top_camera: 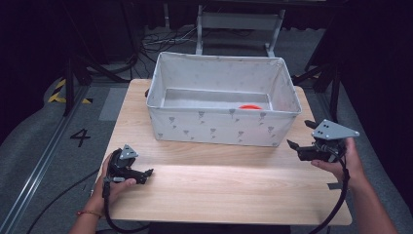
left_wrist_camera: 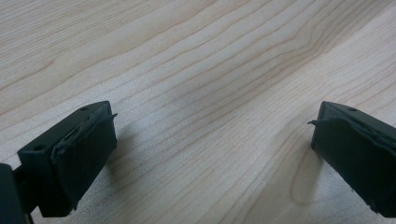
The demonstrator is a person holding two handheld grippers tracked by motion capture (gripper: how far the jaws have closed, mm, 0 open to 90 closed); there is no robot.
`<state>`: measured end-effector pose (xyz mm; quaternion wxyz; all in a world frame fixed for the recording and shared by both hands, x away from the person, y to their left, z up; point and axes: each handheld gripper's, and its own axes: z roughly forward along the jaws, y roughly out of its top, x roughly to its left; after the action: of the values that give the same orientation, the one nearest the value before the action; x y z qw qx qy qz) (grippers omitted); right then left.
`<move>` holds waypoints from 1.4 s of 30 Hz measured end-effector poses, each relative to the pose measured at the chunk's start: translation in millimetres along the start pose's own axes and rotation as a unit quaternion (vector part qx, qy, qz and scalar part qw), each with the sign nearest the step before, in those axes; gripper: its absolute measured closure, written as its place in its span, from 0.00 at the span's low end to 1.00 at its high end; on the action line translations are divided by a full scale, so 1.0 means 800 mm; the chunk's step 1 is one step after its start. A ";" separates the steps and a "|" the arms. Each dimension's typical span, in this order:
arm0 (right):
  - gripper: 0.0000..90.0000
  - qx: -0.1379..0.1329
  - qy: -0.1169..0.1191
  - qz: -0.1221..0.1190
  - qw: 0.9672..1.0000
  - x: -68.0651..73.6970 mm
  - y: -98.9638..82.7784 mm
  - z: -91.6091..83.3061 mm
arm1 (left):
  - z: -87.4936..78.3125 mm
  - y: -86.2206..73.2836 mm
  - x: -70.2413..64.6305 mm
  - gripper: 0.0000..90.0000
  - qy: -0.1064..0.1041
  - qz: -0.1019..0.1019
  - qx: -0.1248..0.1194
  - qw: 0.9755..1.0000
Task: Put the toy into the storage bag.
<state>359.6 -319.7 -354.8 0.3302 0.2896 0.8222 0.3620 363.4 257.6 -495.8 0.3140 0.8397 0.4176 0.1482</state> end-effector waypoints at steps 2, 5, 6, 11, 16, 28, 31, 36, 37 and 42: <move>0.19 0.011 0.003 0.003 1.000 0.005 -0.009 0.004 | 0.000 0.000 0.000 0.00 0.000 0.000 0.000 1.000; 0.19 0.027 -0.002 0.006 1.000 0.015 -0.024 0.011 | 0.000 0.000 0.000 0.01 -0.001 0.000 0.000 1.000; 0.19 0.034 -0.001 0.007 0.999 0.018 -0.030 0.014 | 0.000 0.000 0.000 0.01 0.000 0.000 0.000 1.000; 0.19 0.053 0.002 0.021 0.998 0.028 -0.056 0.024 | 0.000 0.000 0.000 0.01 0.000 0.000 0.000 1.000; 0.19 0.079 -0.002 0.031 0.996 0.036 -0.086 0.037 | 0.000 0.000 0.000 0.01 0.000 0.000 0.000 1.000; 0.19 0.091 0.004 0.080 0.993 0.038 -0.144 0.038 | 0.000 0.000 0.000 0.01 0.000 0.000 0.000 1.000; 0.20 0.090 0.008 0.095 0.991 0.038 -0.154 0.036 | 0.000 0.000 0.000 0.01 0.000 0.000 0.000 1.000; 0.20 0.092 0.005 0.117 0.989 0.039 -0.172 0.034 | 0.000 0.000 0.000 0.01 0.000 0.000 0.000 1.000; 0.20 0.091 0.006 0.122 0.988 0.039 -0.175 0.034 | 0.000 0.000 0.000 0.01 0.000 0.000 0.000 1.000; 0.18 0.092 -0.002 0.165 0.982 0.037 -0.190 0.036 | 0.000 0.000 0.000 0.01 0.000 0.000 0.000 1.000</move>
<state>326.8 -373.7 -499.4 0.2391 0.4515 0.7922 0.3338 363.4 257.6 -495.8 0.3139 0.8396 0.4178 0.1483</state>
